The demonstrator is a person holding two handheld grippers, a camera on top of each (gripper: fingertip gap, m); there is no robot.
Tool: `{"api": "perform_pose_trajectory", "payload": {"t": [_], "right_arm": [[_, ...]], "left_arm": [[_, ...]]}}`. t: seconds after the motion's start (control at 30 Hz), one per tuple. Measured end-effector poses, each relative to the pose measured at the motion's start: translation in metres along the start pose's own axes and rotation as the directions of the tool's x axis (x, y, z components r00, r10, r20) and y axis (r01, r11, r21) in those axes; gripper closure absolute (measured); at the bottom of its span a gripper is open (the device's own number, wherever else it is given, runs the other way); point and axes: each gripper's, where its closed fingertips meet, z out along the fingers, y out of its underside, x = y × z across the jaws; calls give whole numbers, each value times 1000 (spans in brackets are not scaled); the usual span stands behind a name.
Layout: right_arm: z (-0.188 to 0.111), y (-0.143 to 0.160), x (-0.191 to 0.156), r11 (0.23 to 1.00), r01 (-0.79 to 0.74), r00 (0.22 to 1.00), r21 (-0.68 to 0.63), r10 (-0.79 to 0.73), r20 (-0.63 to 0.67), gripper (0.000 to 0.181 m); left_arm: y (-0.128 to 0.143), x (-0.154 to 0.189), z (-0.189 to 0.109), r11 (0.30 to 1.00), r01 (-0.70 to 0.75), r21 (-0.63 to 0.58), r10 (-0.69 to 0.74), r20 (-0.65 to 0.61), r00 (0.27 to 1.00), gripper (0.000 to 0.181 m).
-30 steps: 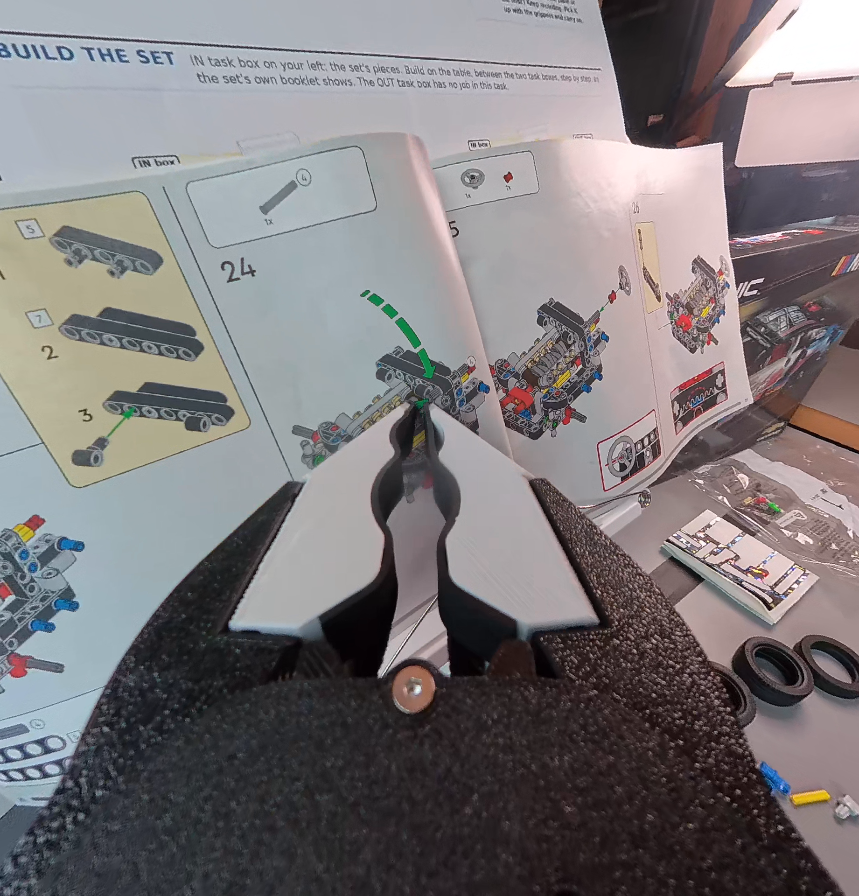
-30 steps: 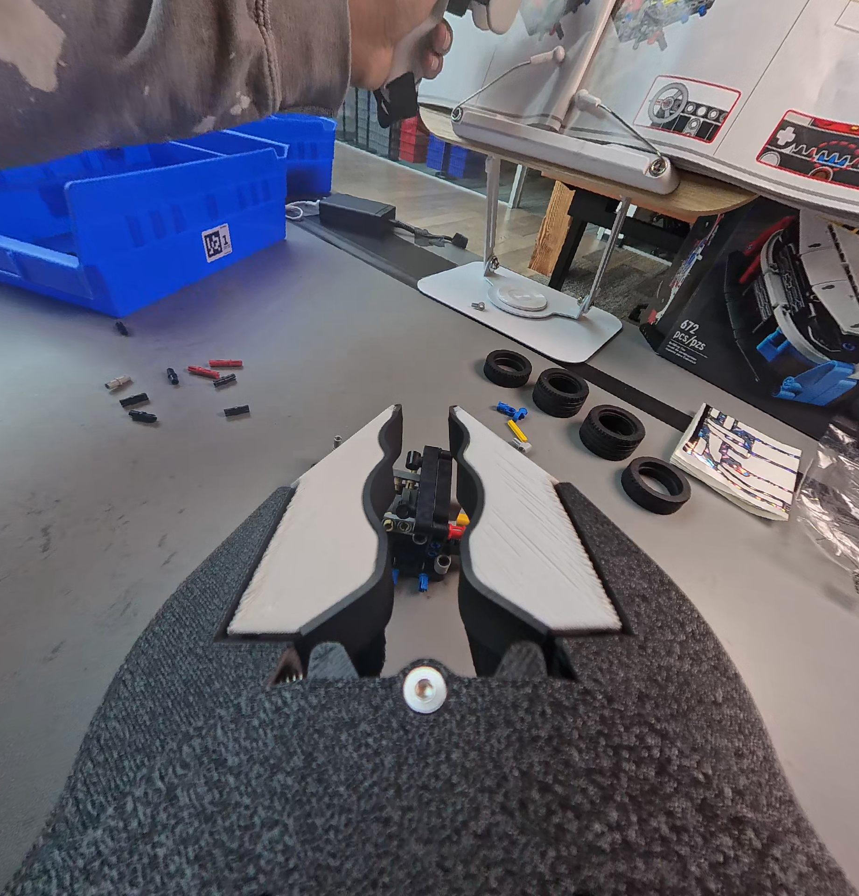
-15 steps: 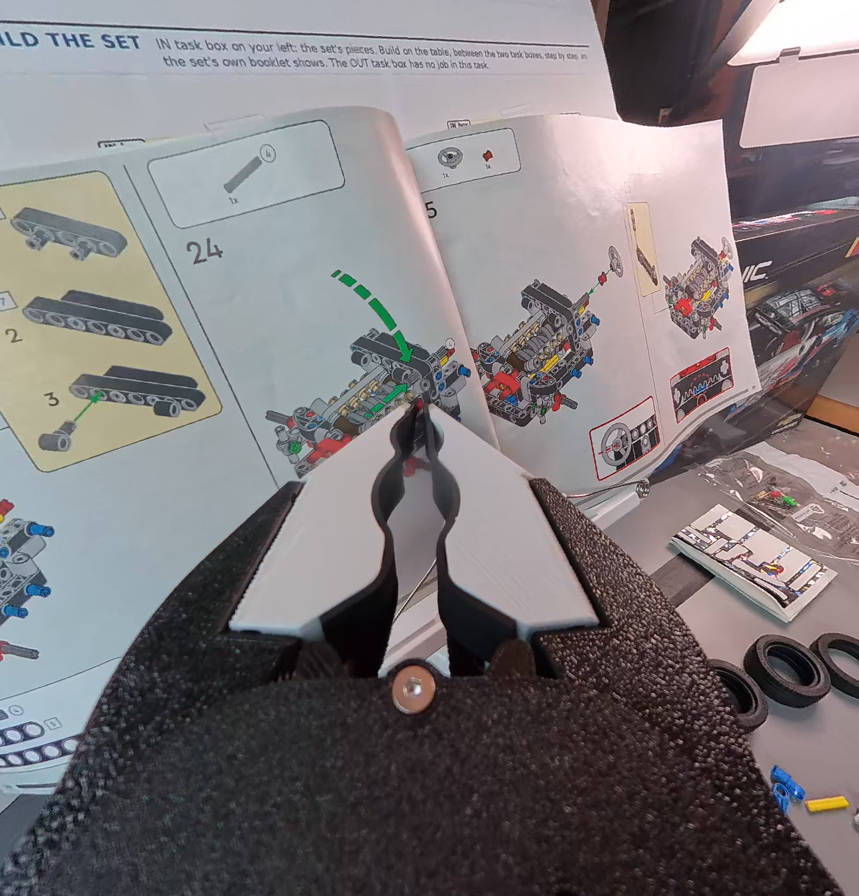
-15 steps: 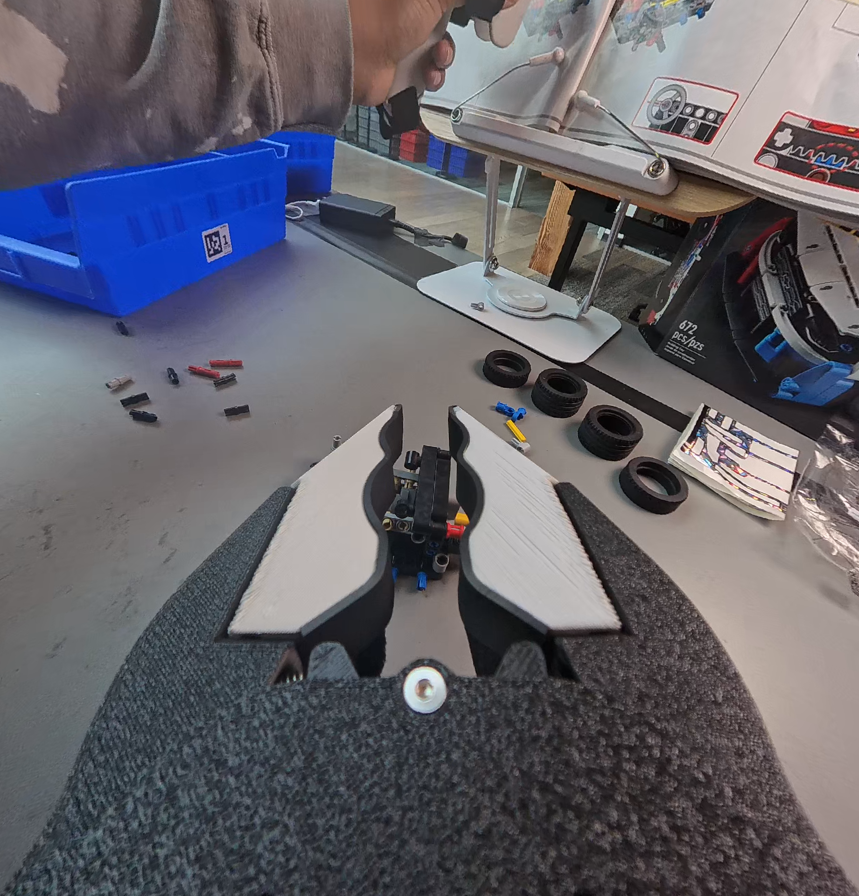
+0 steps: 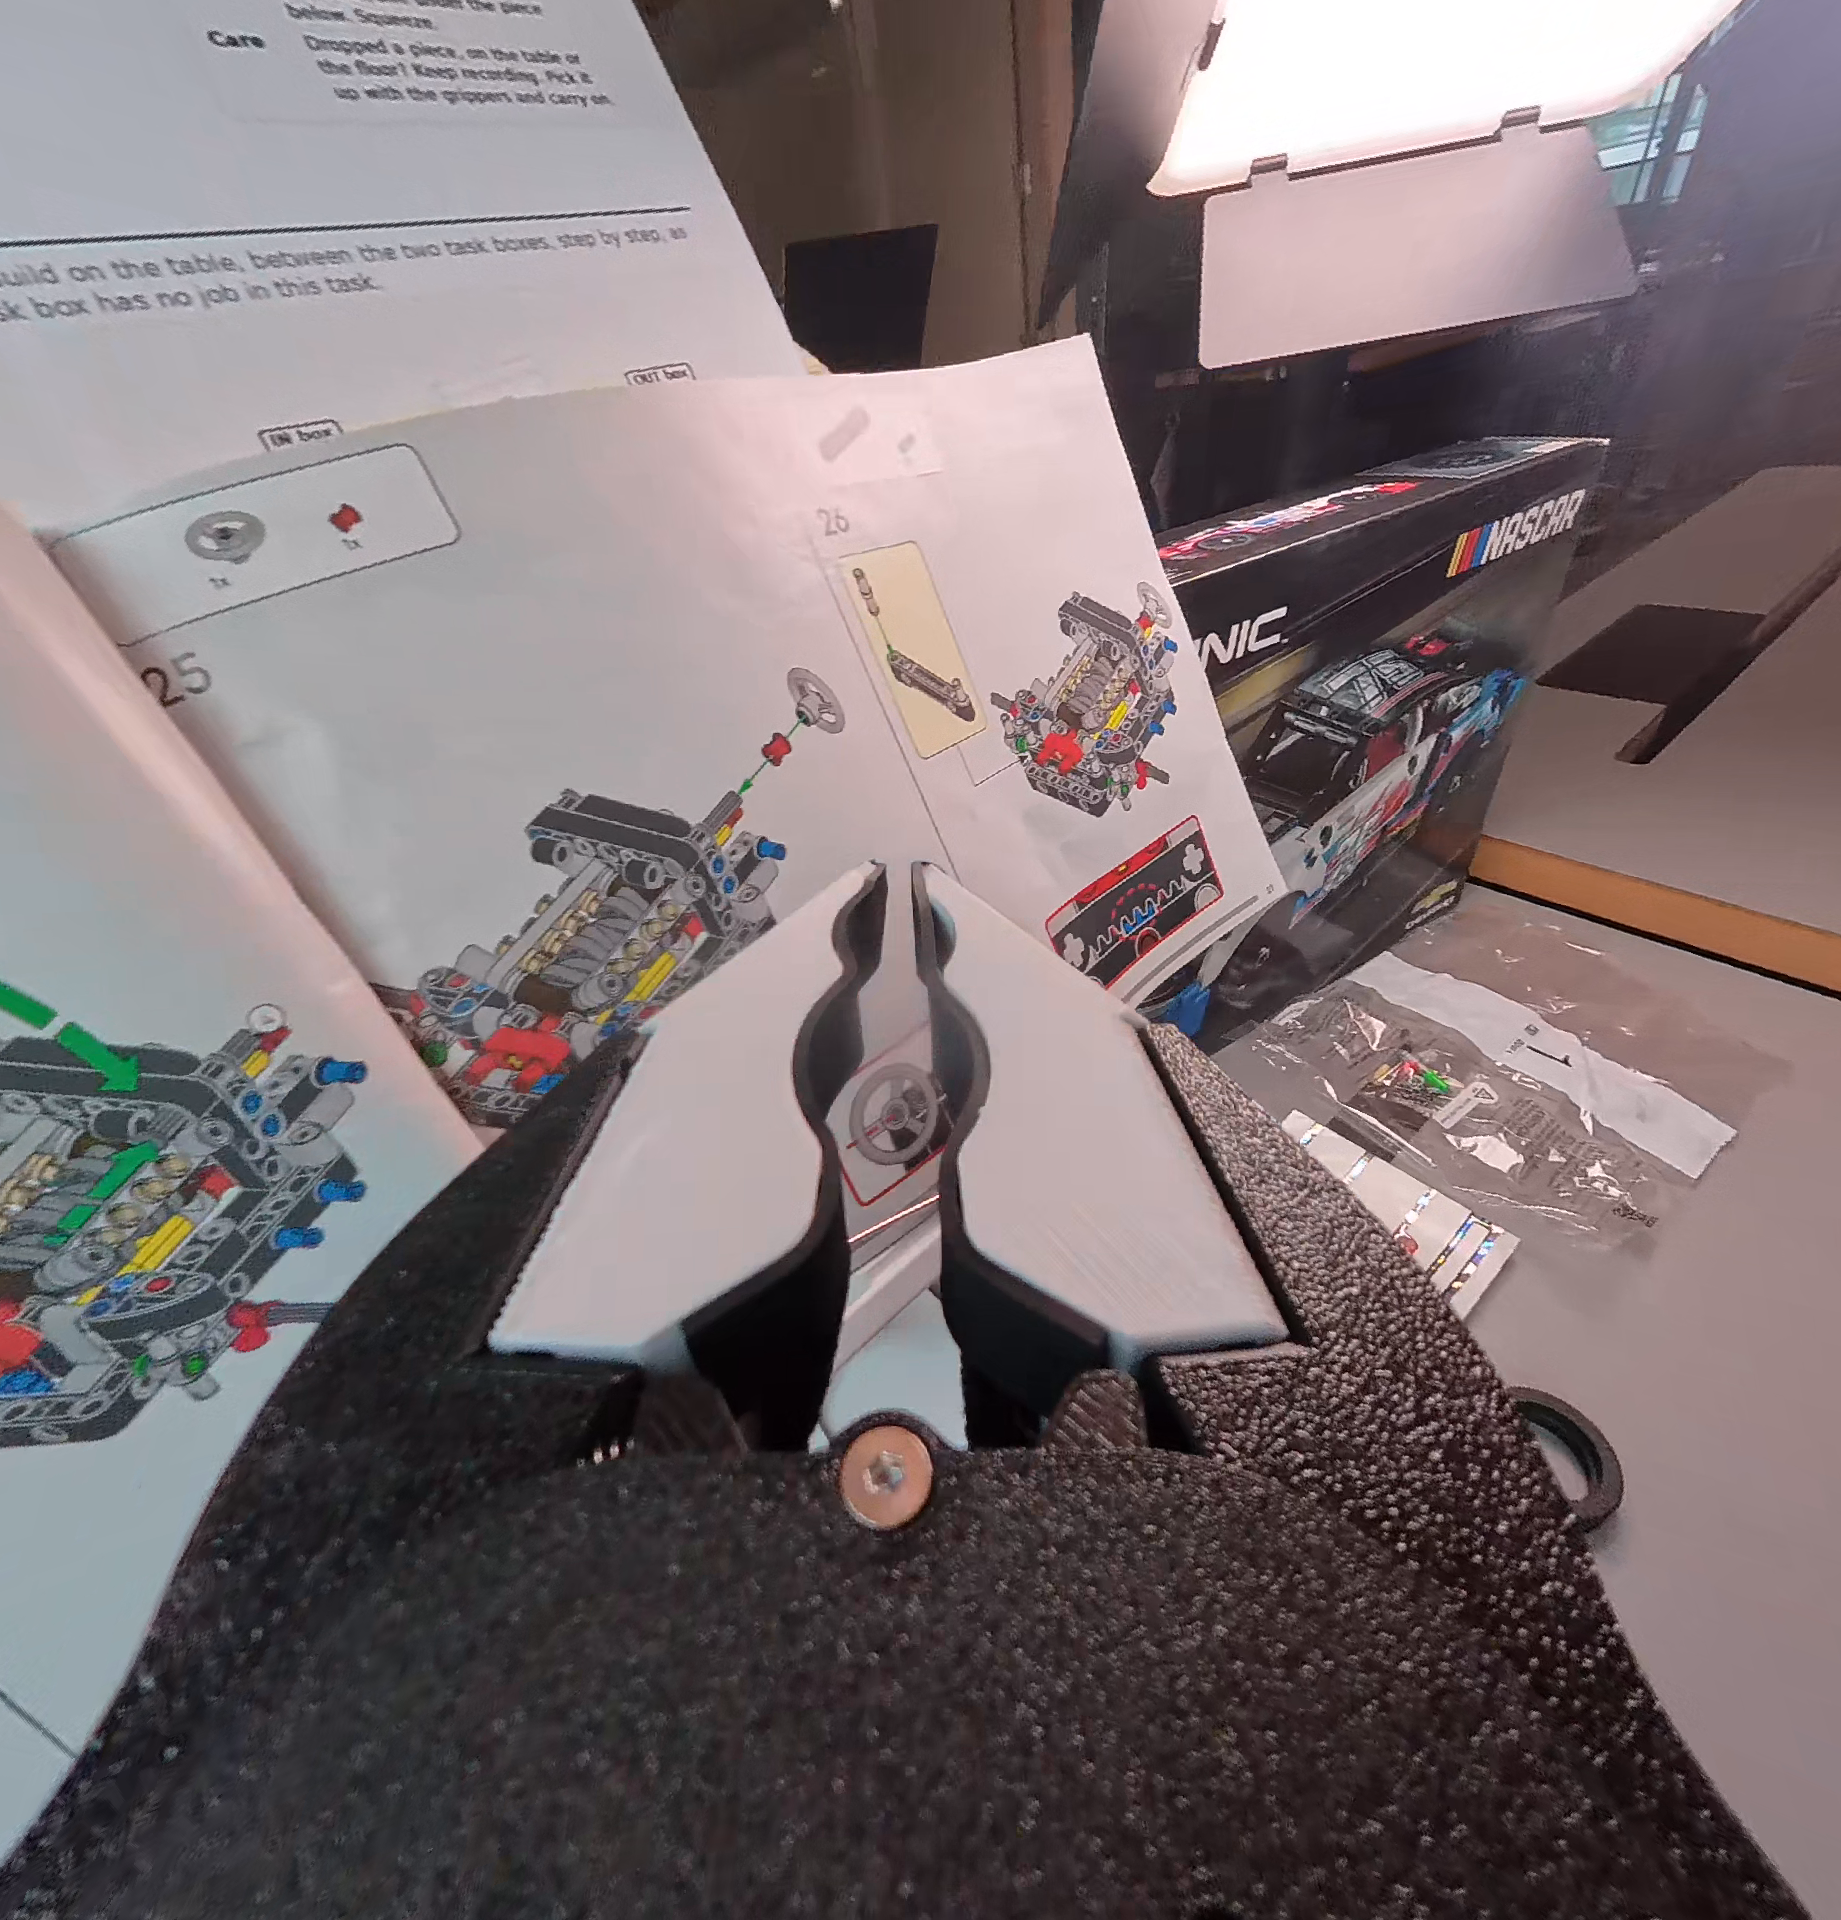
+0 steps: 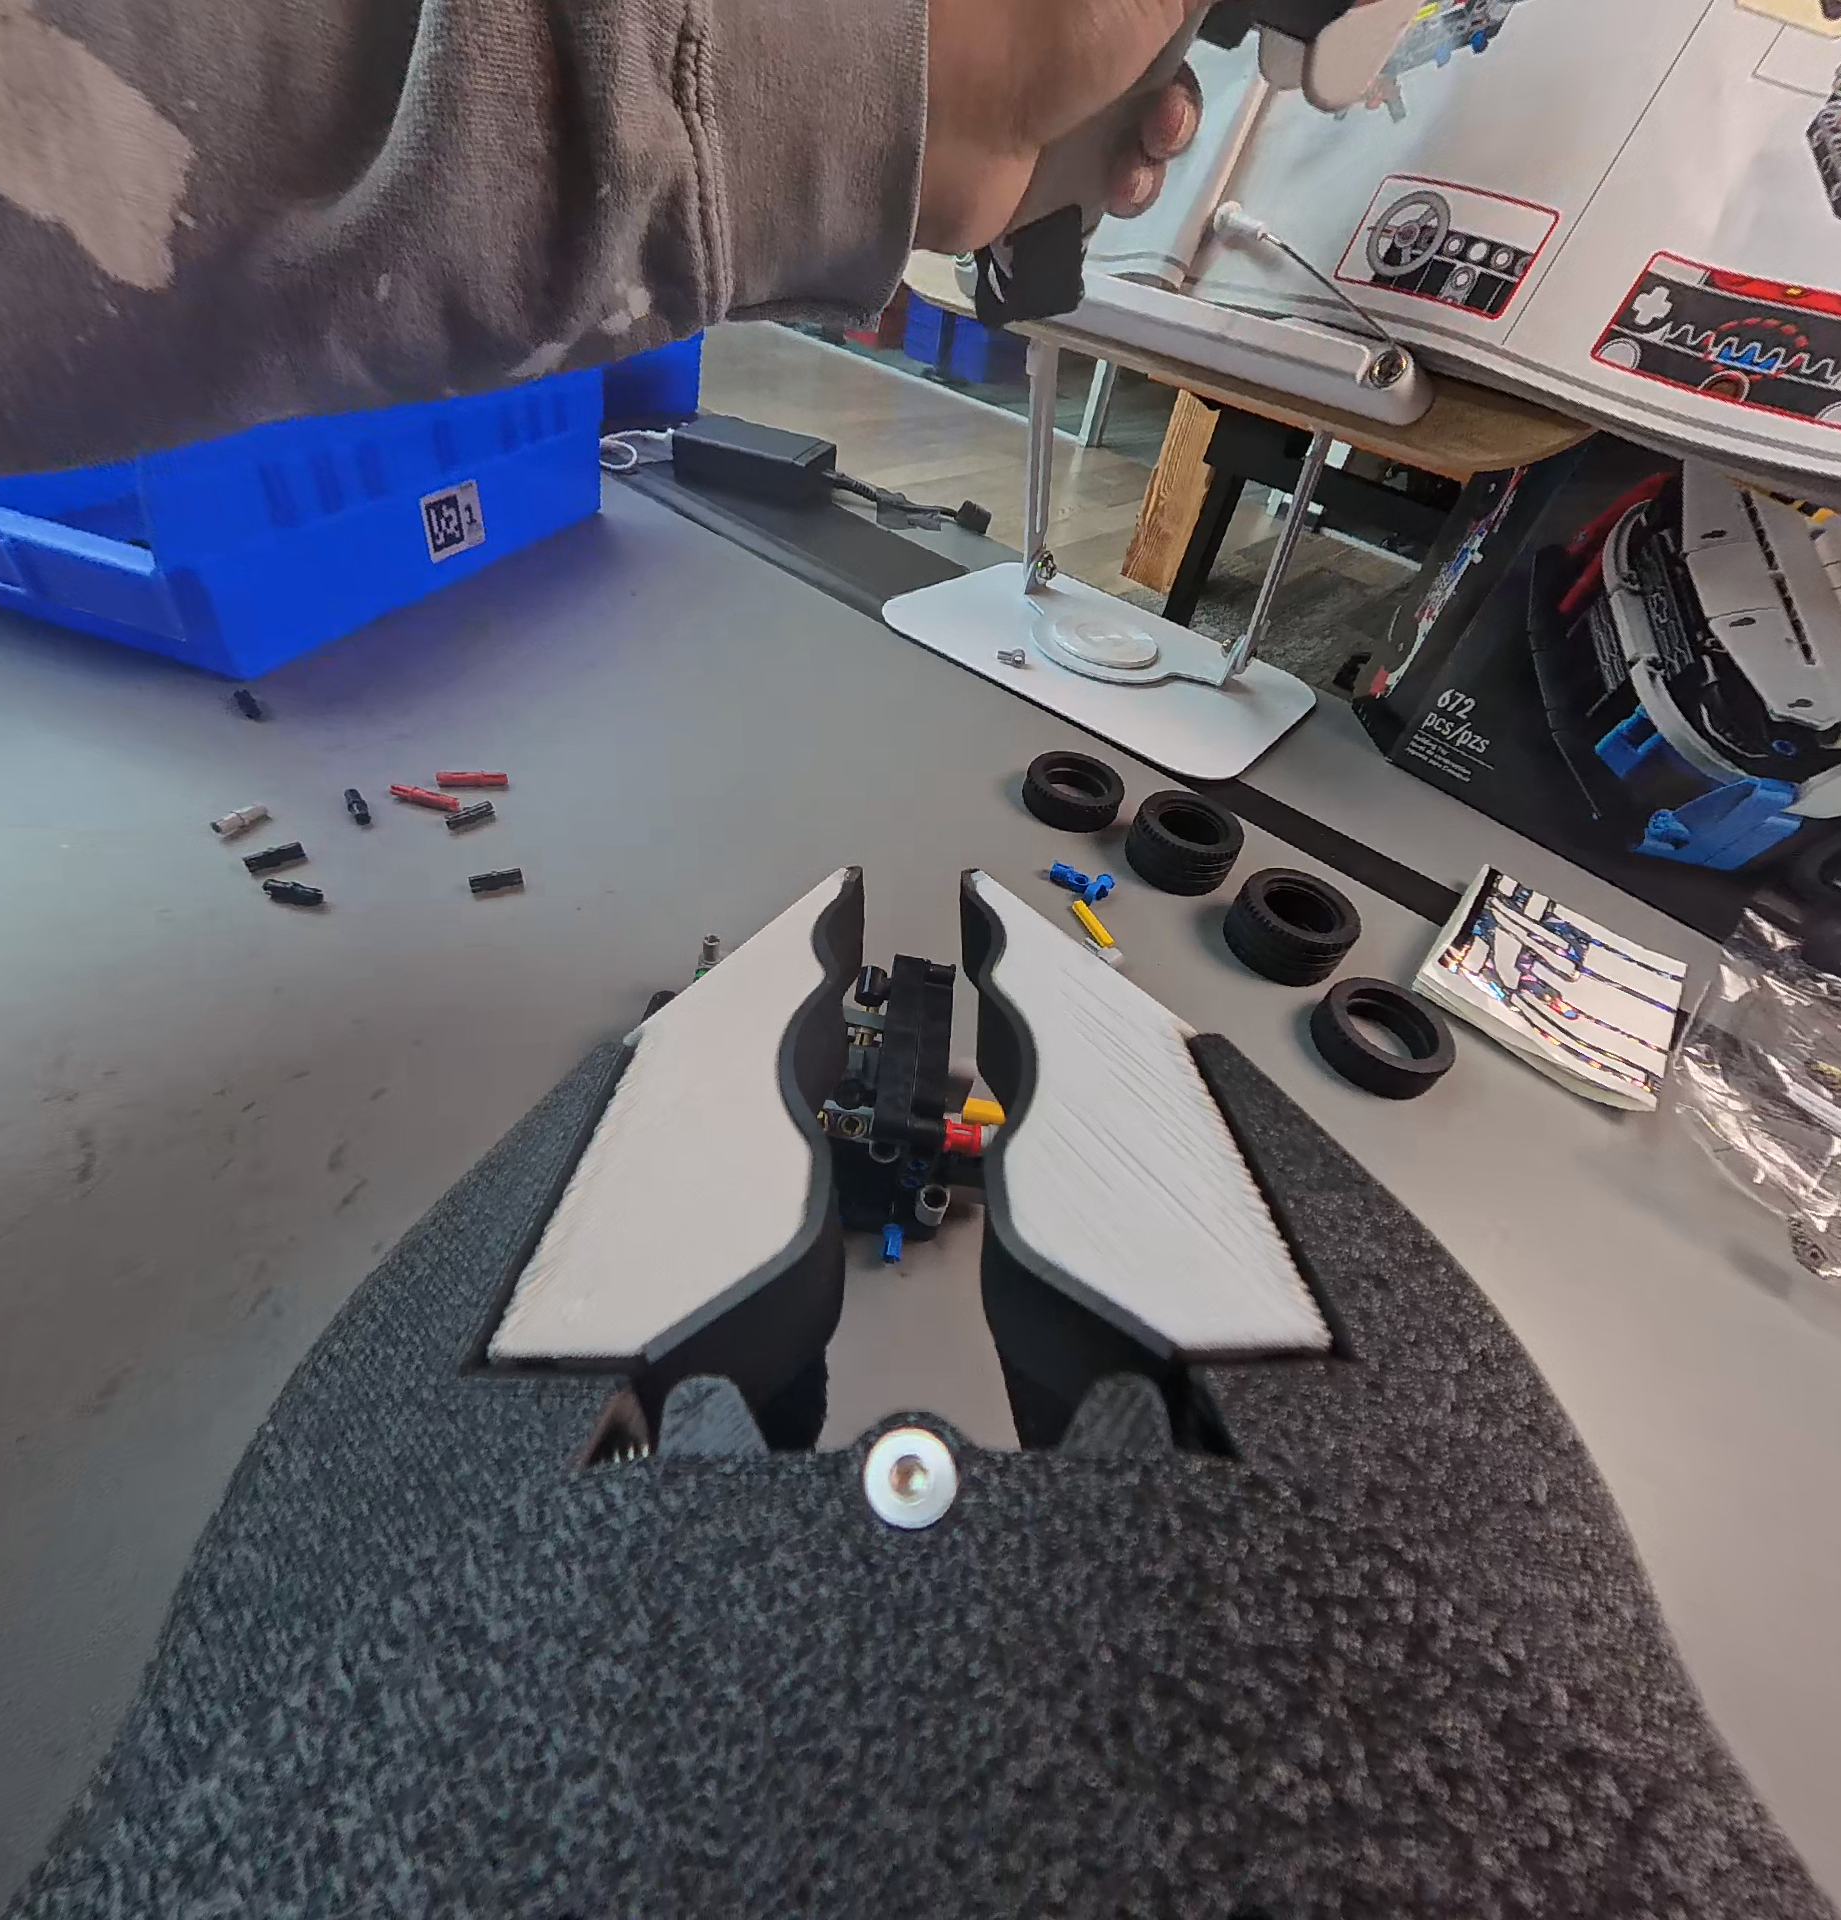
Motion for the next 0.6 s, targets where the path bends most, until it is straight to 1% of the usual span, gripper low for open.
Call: {"api": "perform_pose_trajectory", "payload": {"t": [0.07,0.13,0.2,0.23,0.3,0.37,0.43,0.5,0.6], "right_arm": [[-1,1,3,1000,7,1000,-8,-7,-15,163],[-4,2,14,1000,14,998,-22,-15,-54,162],[-8,4,28,1000,-15,996,-23,12,-89,163],[-11,5,37,999,-42,994,-20,40,-104,163],[-14,10,49,994,-111,989,-26,107,-106,163],[-13,26,48,979,-179,983,-98,175,-51,161],[-12,44,43,962,-195,980,-193,198,-4,159],[-12,51,40,954,-201,977,-224,210,18,159],[-10,58,20,927,-251,949,-278,293,119,161]], "left_arm": [[-1,13,-1,1000,1,6,-1,-32,999,176],[-3,27,-9,1000,15,8,-14,-80,997,174],[-5,45,-25,999,41,18,-38,-145,989,169],[-3,57,-36,998,62,12,-58,-197,979,167],[6,84,-60,994,102,-26,-105,-301,948,156],[23,107,-87,991,115,-69,-132,-366,921,151],[47,127,-113,987,114,-115,-151,-409,900,147],[76,146,-138,977,104,-187,-179,-451,874,143],[125,172,-174,947,35,-320,-204,-511,835,130]]}}
